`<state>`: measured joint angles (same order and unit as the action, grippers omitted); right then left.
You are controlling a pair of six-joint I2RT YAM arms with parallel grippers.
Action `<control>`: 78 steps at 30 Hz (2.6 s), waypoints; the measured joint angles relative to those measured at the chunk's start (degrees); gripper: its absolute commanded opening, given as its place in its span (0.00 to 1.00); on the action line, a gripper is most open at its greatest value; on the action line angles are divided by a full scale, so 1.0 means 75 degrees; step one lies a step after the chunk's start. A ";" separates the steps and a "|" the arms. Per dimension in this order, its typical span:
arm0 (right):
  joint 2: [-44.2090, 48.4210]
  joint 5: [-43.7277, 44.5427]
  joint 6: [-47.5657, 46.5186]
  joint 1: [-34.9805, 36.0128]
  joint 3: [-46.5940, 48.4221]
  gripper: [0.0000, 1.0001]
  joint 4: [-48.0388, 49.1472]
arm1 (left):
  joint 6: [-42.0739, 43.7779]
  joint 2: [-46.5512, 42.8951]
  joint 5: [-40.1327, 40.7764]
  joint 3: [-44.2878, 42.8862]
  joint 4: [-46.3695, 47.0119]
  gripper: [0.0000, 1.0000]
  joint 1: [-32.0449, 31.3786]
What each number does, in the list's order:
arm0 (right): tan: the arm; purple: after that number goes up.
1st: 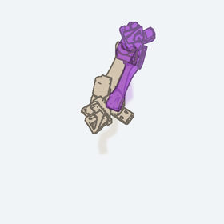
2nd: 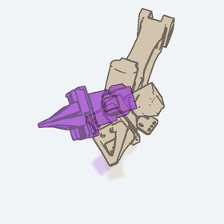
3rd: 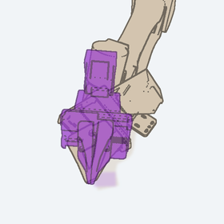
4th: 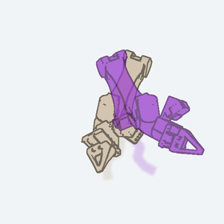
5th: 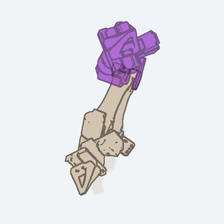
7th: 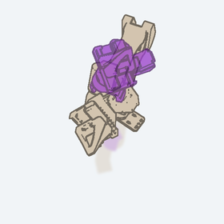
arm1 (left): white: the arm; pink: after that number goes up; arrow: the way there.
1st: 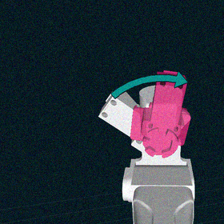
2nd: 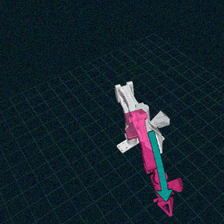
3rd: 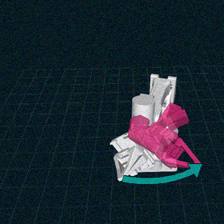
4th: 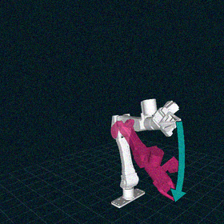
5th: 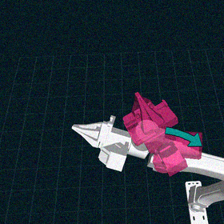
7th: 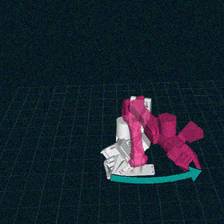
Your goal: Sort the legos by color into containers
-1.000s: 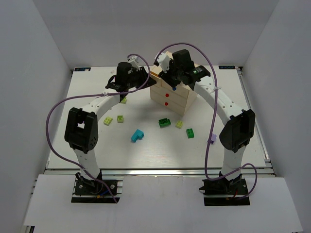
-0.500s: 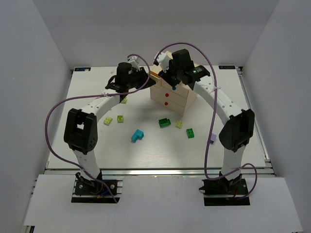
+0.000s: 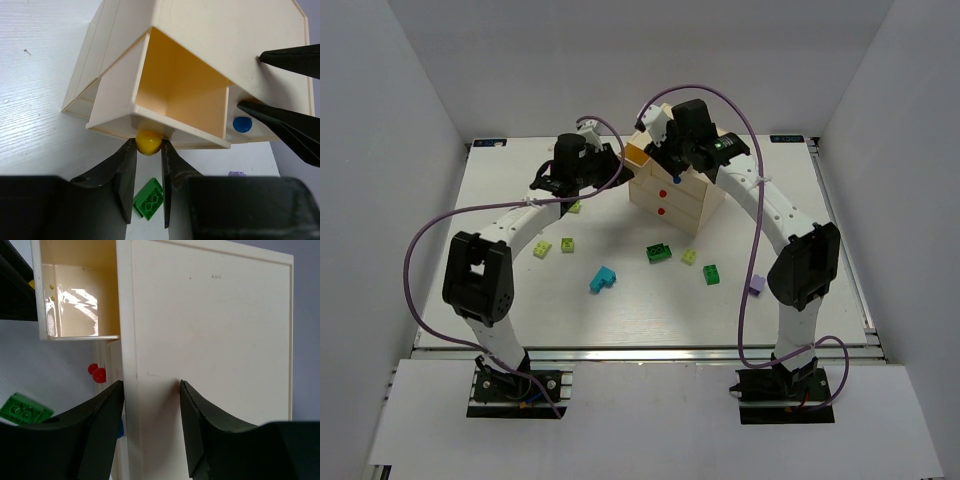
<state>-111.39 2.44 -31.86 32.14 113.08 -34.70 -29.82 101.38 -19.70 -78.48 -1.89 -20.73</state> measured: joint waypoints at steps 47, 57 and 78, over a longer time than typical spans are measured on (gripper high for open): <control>0.6650 -0.4695 0.0842 -0.0399 -0.5715 0.36 0.1562 | 0.1037 -0.4138 0.2081 0.3115 -0.3689 0.76 -0.0006; 0.6615 -0.6397 0.1218 -0.0542 -0.8457 0.75 0.2119 | 0.1026 -0.3687 0.2124 0.3518 -0.4194 0.84 -0.0667; 0.6712 -0.6085 0.1250 -0.0831 -0.8813 0.77 0.2885 | 0.1431 -0.1906 0.3550 0.3841 -0.3963 0.63 -0.1988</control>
<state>-61.06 -43.20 -22.48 25.91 46.98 -13.06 -19.09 87.09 6.92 -49.67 -31.62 -35.64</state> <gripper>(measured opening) 0.765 0.629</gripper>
